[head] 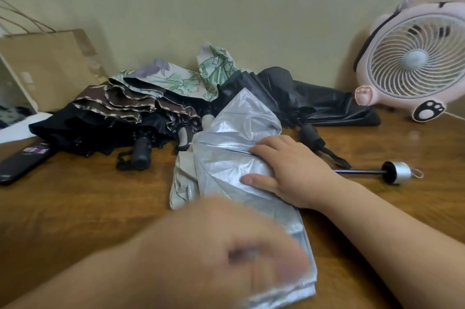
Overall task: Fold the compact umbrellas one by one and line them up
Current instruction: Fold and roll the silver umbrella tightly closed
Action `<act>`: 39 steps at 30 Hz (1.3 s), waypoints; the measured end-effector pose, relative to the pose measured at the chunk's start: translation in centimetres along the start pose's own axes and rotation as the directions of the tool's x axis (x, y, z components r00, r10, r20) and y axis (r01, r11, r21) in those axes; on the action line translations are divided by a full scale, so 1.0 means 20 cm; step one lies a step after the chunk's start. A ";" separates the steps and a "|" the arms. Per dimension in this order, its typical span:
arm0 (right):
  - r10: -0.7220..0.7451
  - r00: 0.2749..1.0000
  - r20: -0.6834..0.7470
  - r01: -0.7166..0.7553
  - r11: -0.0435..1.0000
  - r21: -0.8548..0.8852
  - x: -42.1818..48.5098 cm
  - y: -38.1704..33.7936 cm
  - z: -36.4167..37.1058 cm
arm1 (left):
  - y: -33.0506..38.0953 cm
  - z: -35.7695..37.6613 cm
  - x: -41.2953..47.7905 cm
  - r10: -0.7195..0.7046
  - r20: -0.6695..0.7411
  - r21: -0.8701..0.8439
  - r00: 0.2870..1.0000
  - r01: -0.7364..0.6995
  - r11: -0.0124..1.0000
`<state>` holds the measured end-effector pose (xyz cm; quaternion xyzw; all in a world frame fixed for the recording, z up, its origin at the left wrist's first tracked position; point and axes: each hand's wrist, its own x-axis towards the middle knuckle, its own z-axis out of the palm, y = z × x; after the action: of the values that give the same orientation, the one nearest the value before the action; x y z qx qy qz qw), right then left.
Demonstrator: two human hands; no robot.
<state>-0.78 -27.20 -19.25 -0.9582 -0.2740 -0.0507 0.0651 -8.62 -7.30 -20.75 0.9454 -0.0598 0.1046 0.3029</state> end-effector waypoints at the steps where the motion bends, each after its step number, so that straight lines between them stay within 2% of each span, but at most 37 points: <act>1: -0.001 1.000 0.004 0.001 1.000 -0.004 0.00 0.00 0.00 | 0.16 -0.19 -0.07 0.084 0.094 -0.174 0.992 -0.067 0.982; 2: 0.003 1.000 0.000 -0.003 1.000 -0.015 0.00 0.00 0.00 | 0.21 -0.30 -0.02 0.155 0.013 -0.225 0.988 -0.148 0.963; 3: 0.011 1.000 -0.013 -0.011 1.000 -0.029 0.01 0.00 0.01 | 0.21 -0.36 0.10 0.198 -0.151 -0.291 0.969 -0.235 0.927; 4: 0.019 0.999 -0.029 -0.021 0.999 -0.048 0.01 0.00 0.02 | 0.17 -0.40 0.19 0.146 -0.241 -0.255 0.960 -0.207 0.945; 6: 0.044 0.995 -0.090 -0.051 0.995 -0.084 0.01 0.00 0.03 | 0.13 -0.34 0.43 -0.024 -0.171 -0.035 0.985 0.019 0.999; 8: 0.090 0.984 -0.156 -0.105 0.990 -0.091 0.00 -0.01 0.02 | 0.09 -0.26 0.57 -0.171 0.035 0.148 0.985 0.164 0.975; 10: 0.120 0.978 -0.172 -0.138 0.986 -0.096 -0.01 -0.01 0.01 | 0.08 -0.24 0.60 -0.205 0.176 0.274 0.963 0.153 0.949; 12: 0.108 0.978 -0.180 -0.125 0.988 -0.088 -0.01 -0.01 0.00 | 0.07 -0.19 0.59 -0.152 0.218 0.313 0.964 0.078 0.947; 14: 0.090 0.984 -0.153 -0.105 0.990 -0.096 -0.01 0.00 -0.02 | 0.08 -0.17 0.58 -0.114 0.178 0.241 0.977 0.069 0.968; 16: 0.077 0.990 -0.118 -0.089 0.991 -0.104 -0.01 0.01 -0.04 | 0.09 -0.18 0.60 -0.109 0.080 0.054 0.991 0.105 0.993; 18: 0.042 0.992 -0.119 -0.054 0.993 -0.100 -0.01 0.02 -0.04 | 0.10 -0.19 0.64 -0.162 -0.012 -0.111 0.987 0.160 0.981; 20: 0.004 0.992 -0.125 -0.017 0.995 -0.099 -0.01 0.02 -0.04 | 0.14 -0.20 0.69 -0.221 -0.033 -0.196 0.975 0.211 0.958; 22: -0.026 0.990 -0.140 0.014 0.996 -0.091 -0.01 0.02 -0.04 | 0.17 -0.21 0.73 -0.275 -0.005 -0.291 0.961 0.262 0.920; 25: -0.051 0.985 -0.167 0.048 0.999 -0.020 -0.02 0.02 -0.07 | 0.25 -0.26 0.76 -0.350 0.169 -0.405 0.921 0.389 0.828; 26: -0.038 0.990 -0.139 0.040 0.999 0.013 -0.03 0.01 -0.08 | 0.29 -0.27 0.75 -0.354 0.248 -0.425 0.902 0.430 0.797; 28: -0.009 0.998 -0.063 0.013 0.998 0.062 -0.05 0.00 -0.11 | 0.34 -0.29 0.73 -0.290 0.319 -0.483 0.902 0.418 0.769; 34: -0.047 0.999 -0.014 0.048 0.998 0.046 -0.11 0.01 -0.17 | 0.41 -0.34 0.54 -0.150 0.327 -0.718 0.933 0.349 0.602; 37: -0.078 0.997 0.017 0.076 0.994 0.083 -0.14 0.02 -0.19 | 0.36 -0.33 0.40 -0.169 0.227 -0.798 0.959 0.283 0.532; 39: -0.094 0.995 0.044 0.088 0.989 0.116 -0.15 0.04 -0.20 | 0.33 -0.31 0.27 -0.163 0.256 -0.815 0.953 0.303 0.494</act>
<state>-3.08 -29.97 -15.82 -0.9404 -0.3213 -0.0142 0.1107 -5.57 -9.32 -10.92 0.6833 0.0036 -0.0483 0.7286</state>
